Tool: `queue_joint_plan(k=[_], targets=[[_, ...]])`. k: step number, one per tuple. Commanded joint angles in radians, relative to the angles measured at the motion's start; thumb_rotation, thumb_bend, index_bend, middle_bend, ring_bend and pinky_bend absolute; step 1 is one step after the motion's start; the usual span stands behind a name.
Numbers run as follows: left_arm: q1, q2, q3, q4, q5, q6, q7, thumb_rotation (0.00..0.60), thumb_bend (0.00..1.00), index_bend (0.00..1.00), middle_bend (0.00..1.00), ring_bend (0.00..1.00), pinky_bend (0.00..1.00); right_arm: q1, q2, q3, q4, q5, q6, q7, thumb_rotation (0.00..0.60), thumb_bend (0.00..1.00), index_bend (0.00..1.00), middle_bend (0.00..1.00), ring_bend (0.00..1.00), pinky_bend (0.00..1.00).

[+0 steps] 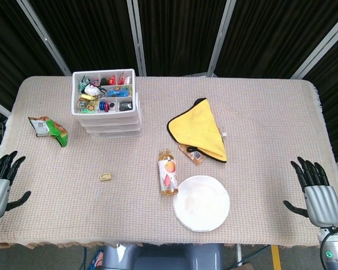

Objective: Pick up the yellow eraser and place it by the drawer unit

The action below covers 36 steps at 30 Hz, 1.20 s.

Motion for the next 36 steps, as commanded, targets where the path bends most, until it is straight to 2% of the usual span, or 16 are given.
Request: queue_joint_plan(k=[1, 4, 6, 8, 10, 12, 16, 21, 25, 36], targets=[[-0.005, 0.004, -0.006, -0.028, -0.019, -0.018, -0.017, 0.600, 0.33, 0.07, 0.00, 0.00, 0.02, 0.000, 0.000, 0.000, -0.001, 0.001, -0.001, 0.000, 0.600, 0.00, 0.07, 0.00, 0.00, 0.00], [-0.031, 0.009, -0.019, -0.092, -0.041, -0.065, -0.050, 0.600, 0.43, 0.06, 0.09, 0.12, 0.15, 0.001, 0.000, 0.001, -0.003, 0.005, -0.004, 0.003, 0.600, 0.00, 0.07, 0.00, 0.00, 0.00], [-0.053, 0.003, -0.036, -0.116, -0.048, -0.084, -0.043, 0.600, 0.48, 0.07, 0.32, 0.34, 0.31, 0.002, 0.000, 0.001, -0.004, 0.003, -0.004, 0.004, 0.600, 0.00, 0.07, 0.00, 0.00, 0.00], [-0.079, -0.014, -0.058, -0.128, -0.053, -0.096, -0.014, 0.600, 0.51, 0.07, 0.53, 0.52, 0.44, 0.003, -0.001, 0.001, -0.003, 0.000, -0.004, 0.005, 0.600, 0.00, 0.07, 0.00, 0.00, 0.00], [-0.107, -0.042, -0.082, -0.141, -0.066, -0.114, 0.008, 0.600, 0.54, 0.08, 0.69, 0.65, 0.52, 0.004, -0.002, 0.000, -0.002, -0.002, -0.005, 0.006, 0.600, 0.00, 0.07, 0.00, 0.00, 0.00], [-0.139, -0.081, -0.108, -0.157, -0.107, -0.147, 0.027, 0.600, 0.56, 0.08, 0.79, 0.73, 0.56, 0.006, -0.002, 0.000, -0.002, -0.001, -0.009, 0.010, 0.600, 0.00, 0.07, 0.00, 0.00, 0.00], [-0.196, -0.153, -0.151, -0.176, -0.230, -0.231, 0.048, 0.600, 0.64, 0.08, 0.87, 0.81, 0.62, 0.007, 0.000, 0.000, -0.003, 0.003, -0.015, 0.020, 0.600, 0.00, 0.07, 0.00, 0.00, 0.00], [-0.265, -0.222, -0.204, -0.192, -0.438, -0.354, 0.045, 0.600, 0.88, 0.08, 0.92, 0.85, 0.66, 0.008, 0.006, -0.002, -0.005, 0.006, -0.021, 0.034, 0.600, 0.00, 0.08, 0.00, 0.00, 0.00], [-0.335, -0.271, -0.256, -0.183, -0.637, -0.439, 0.059, 0.600, 0.98, 0.08, 0.93, 0.86, 0.67, 0.008, 0.011, -0.003, -0.006, 0.013, -0.028, 0.043, 0.600, 0.00, 0.08, 0.00, 0.00, 0.00], [-0.477, -0.361, -0.339, -0.090, -1.002, -0.551, 0.057, 0.600, 1.00, 0.08, 0.93, 0.87, 0.67, -0.005, 0.027, -0.005, -0.008, 0.017, -0.015, 0.061, 0.600, 0.00, 0.08, 0.00, 0.00, 0.00]])
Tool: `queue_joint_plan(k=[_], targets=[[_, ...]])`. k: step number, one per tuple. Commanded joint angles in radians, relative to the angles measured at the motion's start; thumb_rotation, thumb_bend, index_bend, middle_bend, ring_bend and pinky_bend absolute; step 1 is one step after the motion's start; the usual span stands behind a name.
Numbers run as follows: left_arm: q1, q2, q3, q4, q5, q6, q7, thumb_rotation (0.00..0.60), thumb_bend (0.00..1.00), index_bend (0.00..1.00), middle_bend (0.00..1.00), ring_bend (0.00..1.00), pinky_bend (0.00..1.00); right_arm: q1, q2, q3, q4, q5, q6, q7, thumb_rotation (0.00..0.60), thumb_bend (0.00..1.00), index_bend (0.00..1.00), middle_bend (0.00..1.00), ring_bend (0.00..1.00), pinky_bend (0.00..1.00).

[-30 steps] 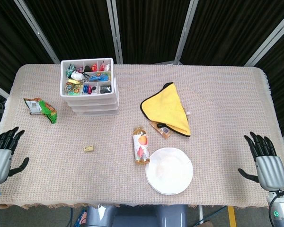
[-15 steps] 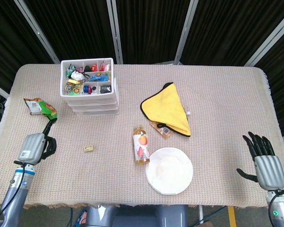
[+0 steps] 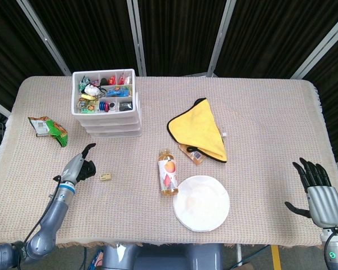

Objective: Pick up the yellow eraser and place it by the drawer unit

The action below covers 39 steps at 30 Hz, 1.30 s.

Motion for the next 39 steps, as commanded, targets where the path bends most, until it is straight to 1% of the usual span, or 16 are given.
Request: queue_joint_plan(k=[1, 3, 9, 17, 28, 39], targets=[[-0.073, -0.045, -0.043, 0.061, -0.122, -0.063, -0.003, 0.600, 1.00, 0.08, 0.93, 0.87, 0.67, -0.003, 0.002, 0.000, 0.000, 0.002, 0.002, 0.003, 0.600, 0.00, 0.08, 0.00, 0.00, 0.00], [-0.095, -0.059, -0.050, 0.087, -0.151, -0.074, -0.007, 0.600, 1.00, 0.08, 0.93, 0.87, 0.67, -0.005, 0.004, 0.000, -0.001, 0.005, 0.003, 0.005, 0.600, 0.00, 0.08, 0.00, 0.00, 0.00], [-0.134, -0.093, -0.065, 0.143, -0.193, -0.094, -0.029, 0.600, 1.00, 0.09, 0.93, 0.87, 0.67, -0.009, 0.008, 0.000, -0.004, 0.011, 0.004, 0.007, 0.600, 0.00, 0.08, 0.00, 0.00, 0.00], [-0.178, -0.139, -0.067, 0.221, -0.255, -0.134, -0.058, 0.600, 1.00, 0.09, 0.93, 0.87, 0.67, -0.010, 0.010, 0.001, -0.007, 0.015, 0.002, 0.009, 0.600, 0.00, 0.08, 0.00, 0.00, 0.00], [-0.200, -0.198, -0.096, 0.294, -0.253, -0.124, -0.122, 0.600, 1.00, 0.09, 0.93, 0.87, 0.67, -0.007, 0.012, 0.002, -0.009, 0.015, -0.005, 0.020, 0.600, 0.00, 0.08, 0.00, 0.00, 0.00], [-0.222, -0.242, -0.135, 0.354, -0.336, -0.164, -0.175, 0.600, 1.00, 0.09, 0.93, 0.87, 0.67, -0.005, 0.011, 0.003, -0.010, 0.014, -0.008, 0.025, 0.600, 0.00, 0.08, 0.00, 0.00, 0.00]])
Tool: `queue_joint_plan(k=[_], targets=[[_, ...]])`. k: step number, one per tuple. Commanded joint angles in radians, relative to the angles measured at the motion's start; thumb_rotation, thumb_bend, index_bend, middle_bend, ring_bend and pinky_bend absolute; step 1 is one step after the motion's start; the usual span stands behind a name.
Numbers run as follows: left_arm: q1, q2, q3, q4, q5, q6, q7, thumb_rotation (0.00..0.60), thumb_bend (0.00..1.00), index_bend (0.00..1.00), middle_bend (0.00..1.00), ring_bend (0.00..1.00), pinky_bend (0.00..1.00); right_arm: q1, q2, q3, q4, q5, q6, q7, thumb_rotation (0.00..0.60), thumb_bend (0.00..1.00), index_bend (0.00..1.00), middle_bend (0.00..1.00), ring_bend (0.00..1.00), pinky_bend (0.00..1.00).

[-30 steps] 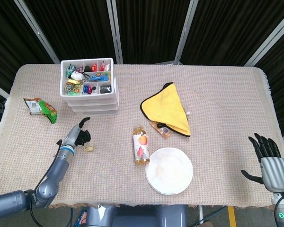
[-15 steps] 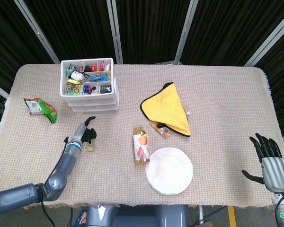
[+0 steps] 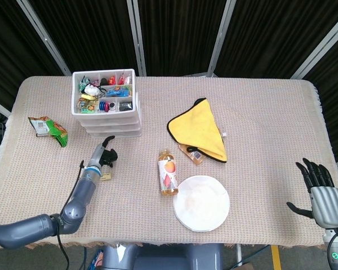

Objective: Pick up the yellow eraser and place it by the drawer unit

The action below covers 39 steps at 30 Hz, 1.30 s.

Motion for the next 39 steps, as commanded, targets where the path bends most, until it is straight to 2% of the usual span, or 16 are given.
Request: queue_joint_plan(k=[1, 11, 26, 32, 39], targets=[[-0.007, -0.014, -0.017, 0.017, -0.038, -0.020, -0.021, 0.600, 1.00, 0.09, 0.93, 0.87, 0.67, 0.000, 0.000, 0.000, 0.000, 0.000, 0.000, 0.001, 0.600, 0.00, 0.08, 0.00, 0.00, 0.00], [-0.044, -0.047, -0.053, 0.081, -0.087, -0.057, -0.048, 0.600, 1.00, 0.09, 0.93, 0.87, 0.67, -0.002, 0.000, 0.002, 0.000, 0.000, 0.004, 0.009, 0.600, 0.00, 0.08, 0.00, 0.00, 0.00], [-0.083, -0.094, -0.069, 0.173, -0.130, -0.095, -0.073, 0.600, 1.00, 0.09, 0.93, 0.87, 0.67, -0.005, 0.002, 0.002, -0.002, 0.000, 0.008, 0.015, 0.600, 0.00, 0.08, 0.00, 0.00, 0.00], [-0.086, -0.107, -0.091, 0.186, -0.120, -0.120, -0.105, 0.600, 1.00, 0.13, 0.93, 0.87, 0.67, -0.005, 0.003, 0.002, -0.003, 0.000, 0.007, 0.018, 0.600, 0.00, 0.08, 0.00, 0.00, 0.00], [-0.087, -0.115, -0.091, 0.186, -0.098, -0.128, -0.123, 0.600, 1.00, 0.24, 0.93, 0.87, 0.67, -0.005, 0.003, 0.002, -0.004, 0.001, 0.006, 0.019, 0.600, 0.00, 0.08, 0.00, 0.00, 0.00]])
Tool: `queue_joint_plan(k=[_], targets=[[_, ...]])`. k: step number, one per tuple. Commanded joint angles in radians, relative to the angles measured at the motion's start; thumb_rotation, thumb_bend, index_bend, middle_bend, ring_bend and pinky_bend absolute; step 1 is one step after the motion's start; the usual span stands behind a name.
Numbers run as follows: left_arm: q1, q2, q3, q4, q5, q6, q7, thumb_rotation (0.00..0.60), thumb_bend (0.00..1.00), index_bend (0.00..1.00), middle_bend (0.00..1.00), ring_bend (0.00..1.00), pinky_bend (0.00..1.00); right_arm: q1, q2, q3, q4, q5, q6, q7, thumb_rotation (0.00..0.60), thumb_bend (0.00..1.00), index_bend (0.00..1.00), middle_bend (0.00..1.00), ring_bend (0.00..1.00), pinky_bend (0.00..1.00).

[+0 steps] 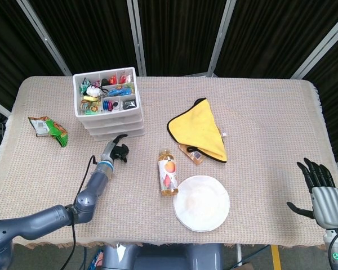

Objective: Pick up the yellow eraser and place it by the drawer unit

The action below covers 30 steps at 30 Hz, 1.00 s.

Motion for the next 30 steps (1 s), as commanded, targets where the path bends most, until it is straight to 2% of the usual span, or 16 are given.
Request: queue_joint_plan(k=[1, 6, 19, 30], targets=[[0.001, -0.002, 0.002, 0.000, 0.004, -0.001, -0.005, 0.600, 1.00, 0.25, 0.93, 0.87, 0.67, 0.000, 0.000, 0.000, -0.001, 0.001, 0.000, 0.001, 0.600, 0.00, 0.08, 0.00, 0.00, 0.00], [0.007, -0.001, 0.015, -0.007, 0.005, -0.005, -0.008, 0.600, 1.00, 0.29, 0.93, 0.87, 0.67, -0.001, 0.001, 0.000, -0.003, 0.003, -0.002, 0.002, 0.600, 0.00, 0.08, 0.00, 0.00, 0.00], [0.056, 0.021, 0.053, -0.094, 0.053, 0.000, -0.035, 0.600, 1.00, 0.29, 0.93, 0.87, 0.67, -0.001, 0.002, 0.001, -0.004, 0.004, -0.001, 0.000, 0.600, 0.00, 0.08, 0.00, 0.00, 0.00], [0.152, 0.051, 0.117, -0.231, 0.246, 0.060, -0.074, 0.600, 1.00, 0.29, 0.93, 0.86, 0.67, -0.002, 0.001, 0.003, -0.005, 0.007, 0.000, -0.004, 0.600, 0.00, 0.08, 0.00, 0.00, 0.00]])
